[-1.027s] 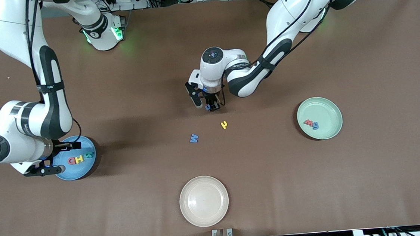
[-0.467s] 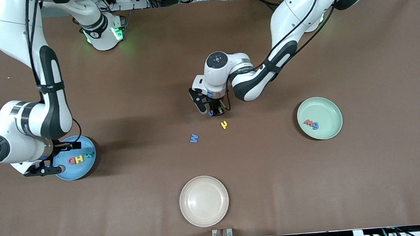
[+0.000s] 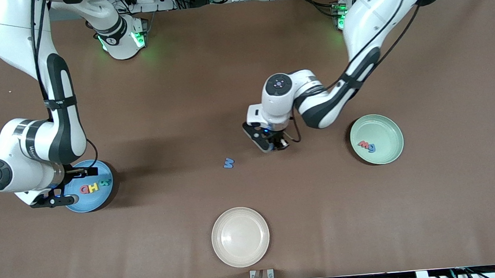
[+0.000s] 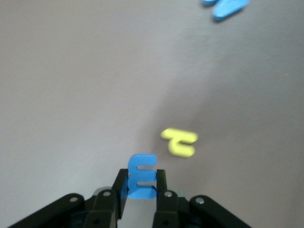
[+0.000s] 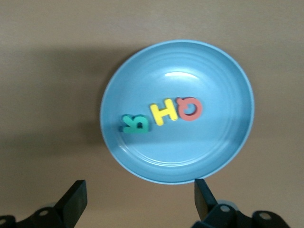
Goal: Sort uppercase to blue plate, lowercase to green plate
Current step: 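Carry the blue E to the green plate while the right gripper rises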
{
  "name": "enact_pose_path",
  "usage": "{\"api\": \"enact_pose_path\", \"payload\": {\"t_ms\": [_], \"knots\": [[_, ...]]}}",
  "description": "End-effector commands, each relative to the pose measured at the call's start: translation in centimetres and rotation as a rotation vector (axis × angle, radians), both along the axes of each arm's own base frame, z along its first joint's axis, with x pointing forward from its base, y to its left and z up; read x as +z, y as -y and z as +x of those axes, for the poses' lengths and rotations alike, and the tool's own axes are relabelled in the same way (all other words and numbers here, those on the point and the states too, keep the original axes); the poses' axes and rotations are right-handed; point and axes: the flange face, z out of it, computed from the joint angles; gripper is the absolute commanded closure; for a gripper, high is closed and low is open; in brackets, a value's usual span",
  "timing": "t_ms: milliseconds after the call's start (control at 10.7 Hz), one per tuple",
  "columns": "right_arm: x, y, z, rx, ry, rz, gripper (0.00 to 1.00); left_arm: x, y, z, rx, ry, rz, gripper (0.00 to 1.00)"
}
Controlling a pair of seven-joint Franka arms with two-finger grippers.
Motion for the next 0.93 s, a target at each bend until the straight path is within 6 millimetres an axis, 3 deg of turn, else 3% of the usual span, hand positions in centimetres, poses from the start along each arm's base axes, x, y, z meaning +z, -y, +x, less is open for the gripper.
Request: {"api": "enact_pose_path", "payload": {"t_ms": [0, 93, 187, 374, 654, 841], "knots": [[0.5, -2.3, 0.1, -0.011, 0.015, 0.059, 0.0, 6.4, -4.1, 2.0, 0.142, -0.041, 0.064, 1.0], [0.5, -3.3, 0.1, -0.025, 0.019, 0.066, 0.0, 9.1, -5.7, 3.2, 0.203, -0.065, 0.116, 1.0], [0.5, -4.9, 0.2, -0.045, 0.021, 0.058, 0.0, 10.4, -8.5, 4.7, 0.256, -0.097, 0.173, 1.0], [0.5, -9.3, 0.2, -0.098, 0.034, 0.03, 0.0, 11.4, -15.5, 8.1, 0.314, -0.141, 0.245, 1.0], [0.6, -14.6, 0.6, -0.174, 0.085, 0.048, 0.0, 10.1, -27.6, 11.9, 0.396, -0.267, 0.199, 1.0], [0.4, -16.2, 0.8, -0.182, 0.108, 0.083, 0.0, 9.0, -31.7, 12.7, 0.395, -0.297, 0.188, 1.0]]}}
